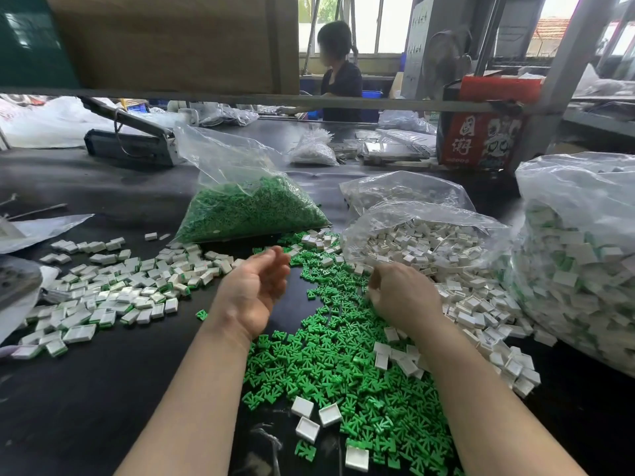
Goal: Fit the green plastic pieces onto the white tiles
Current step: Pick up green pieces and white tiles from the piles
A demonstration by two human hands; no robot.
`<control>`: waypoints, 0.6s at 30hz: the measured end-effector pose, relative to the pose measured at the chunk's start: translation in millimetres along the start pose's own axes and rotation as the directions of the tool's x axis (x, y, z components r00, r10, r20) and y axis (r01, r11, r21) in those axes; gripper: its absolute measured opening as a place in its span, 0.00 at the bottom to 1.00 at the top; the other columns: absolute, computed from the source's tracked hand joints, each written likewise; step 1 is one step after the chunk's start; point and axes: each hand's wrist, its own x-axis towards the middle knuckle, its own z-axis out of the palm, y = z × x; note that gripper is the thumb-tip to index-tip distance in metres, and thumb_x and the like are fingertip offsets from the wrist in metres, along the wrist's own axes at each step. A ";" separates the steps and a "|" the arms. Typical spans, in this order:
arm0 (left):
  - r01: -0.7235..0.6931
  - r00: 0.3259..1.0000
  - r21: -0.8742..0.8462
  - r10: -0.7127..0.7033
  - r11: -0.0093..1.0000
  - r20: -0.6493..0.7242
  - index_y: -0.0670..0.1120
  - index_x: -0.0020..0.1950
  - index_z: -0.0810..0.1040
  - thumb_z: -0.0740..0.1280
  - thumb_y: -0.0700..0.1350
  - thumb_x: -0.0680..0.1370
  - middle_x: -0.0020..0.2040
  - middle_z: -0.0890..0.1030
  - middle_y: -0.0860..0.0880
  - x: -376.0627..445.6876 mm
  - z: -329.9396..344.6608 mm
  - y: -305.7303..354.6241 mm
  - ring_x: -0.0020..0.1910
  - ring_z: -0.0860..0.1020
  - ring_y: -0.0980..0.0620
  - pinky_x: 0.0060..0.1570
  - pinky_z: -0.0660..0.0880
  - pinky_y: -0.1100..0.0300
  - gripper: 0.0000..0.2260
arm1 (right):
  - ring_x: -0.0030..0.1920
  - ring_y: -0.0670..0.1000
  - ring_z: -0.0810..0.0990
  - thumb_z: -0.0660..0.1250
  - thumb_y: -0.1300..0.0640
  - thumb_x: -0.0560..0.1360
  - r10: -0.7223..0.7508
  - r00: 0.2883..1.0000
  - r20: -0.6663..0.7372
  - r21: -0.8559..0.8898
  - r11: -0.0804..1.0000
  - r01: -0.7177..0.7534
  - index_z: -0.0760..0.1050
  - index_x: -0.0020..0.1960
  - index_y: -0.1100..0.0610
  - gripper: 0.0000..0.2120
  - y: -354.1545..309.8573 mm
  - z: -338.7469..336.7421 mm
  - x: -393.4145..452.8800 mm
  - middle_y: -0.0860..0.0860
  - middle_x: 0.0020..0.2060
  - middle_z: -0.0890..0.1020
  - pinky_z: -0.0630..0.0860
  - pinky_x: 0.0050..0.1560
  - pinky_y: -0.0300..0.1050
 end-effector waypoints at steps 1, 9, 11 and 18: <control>0.013 0.999 0.105 -0.018 0.994 0.039 0.43 0.50 0.80 0.62 0.41 0.81 0.38 0.84 0.49 -1.6 4.2 -5.1 0.31 0.81 0.57 0.29 0.76 0.66 0.07 | 0.48 0.50 0.80 0.64 0.53 0.79 -0.015 1.000 -0.010 0.023 1.000 0.015 0.75 0.57 0.53 0.08 -0.8 -1.1 0.2 0.48 0.47 0.81 0.82 0.49 0.49; -0.036 0.978 0.511 -0.075 0.859 0.196 0.45 0.46 0.83 0.69 0.57 0.71 0.37 0.83 0.50 -9.7 27.9 -36.6 0.31 0.77 0.57 0.29 0.72 0.67 0.16 | 0.35 0.34 0.73 0.75 0.50 0.72 -0.206 0.961 -0.182 0.422 0.867 0.266 0.77 0.43 0.45 0.06 -31.3 -25.0 -4.9 0.40 0.39 0.80 0.67 0.37 0.32; -0.061 0.976 0.447 -0.041 0.892 0.215 0.46 0.40 0.85 0.72 0.55 0.67 0.36 0.83 0.50 -9.5 26.8 -35.0 0.30 0.76 0.58 0.29 0.72 0.68 0.13 | 0.37 0.34 0.73 0.75 0.53 0.71 -0.216 0.953 -0.212 0.422 0.859 0.288 0.79 0.43 0.46 0.06 -33.8 -26.0 -6.1 0.41 0.41 0.82 0.69 0.39 0.37; -0.084 0.975 0.568 -0.049 0.819 0.215 0.46 0.44 0.83 0.74 0.47 0.71 0.35 0.83 0.50 -8.9 19.9 -33.7 0.29 0.76 0.60 0.29 0.71 0.68 0.06 | 0.43 0.45 0.80 0.75 0.51 0.71 -0.282 0.958 -0.045 0.332 0.901 0.280 0.79 0.44 0.48 0.06 -34.4 -22.7 -7.4 0.45 0.42 0.83 0.78 0.46 0.42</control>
